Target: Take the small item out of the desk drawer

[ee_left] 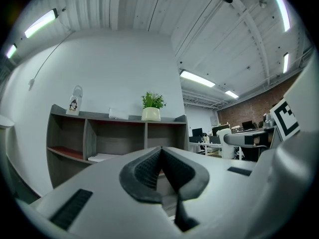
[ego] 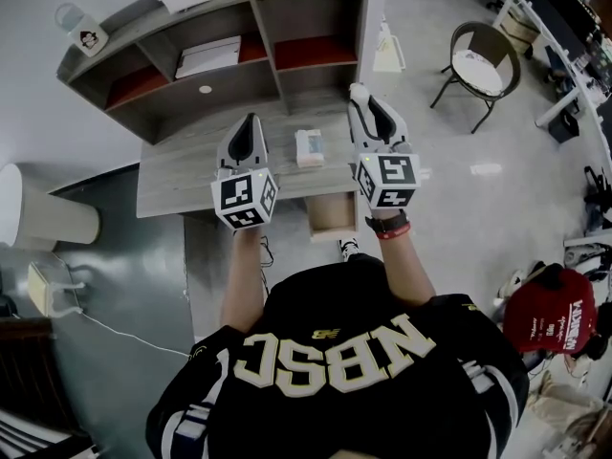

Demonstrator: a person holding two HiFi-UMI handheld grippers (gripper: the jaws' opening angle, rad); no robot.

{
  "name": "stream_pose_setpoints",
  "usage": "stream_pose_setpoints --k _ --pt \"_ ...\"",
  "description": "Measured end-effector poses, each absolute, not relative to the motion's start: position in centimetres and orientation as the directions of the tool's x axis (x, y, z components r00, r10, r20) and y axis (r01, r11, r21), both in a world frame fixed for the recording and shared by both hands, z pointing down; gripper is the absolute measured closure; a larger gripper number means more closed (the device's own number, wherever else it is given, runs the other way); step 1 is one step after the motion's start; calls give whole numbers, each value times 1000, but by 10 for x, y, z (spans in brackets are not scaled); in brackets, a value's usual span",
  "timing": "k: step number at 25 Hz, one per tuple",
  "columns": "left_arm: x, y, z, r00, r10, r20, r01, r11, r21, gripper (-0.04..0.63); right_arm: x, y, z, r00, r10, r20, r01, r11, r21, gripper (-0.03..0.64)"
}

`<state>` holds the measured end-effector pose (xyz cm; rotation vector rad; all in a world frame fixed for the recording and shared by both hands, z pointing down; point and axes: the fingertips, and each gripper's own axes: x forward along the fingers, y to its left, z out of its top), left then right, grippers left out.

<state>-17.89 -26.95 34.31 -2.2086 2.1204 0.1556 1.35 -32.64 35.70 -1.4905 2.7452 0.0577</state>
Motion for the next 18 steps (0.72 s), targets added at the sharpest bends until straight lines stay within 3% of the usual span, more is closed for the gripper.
stream_pose_setpoints --k 18 --pt "-165 -283 380 87 -995 -45 -995 -89 47 588 18 -329 400 -545 -836 67 -838 545 -10 495"
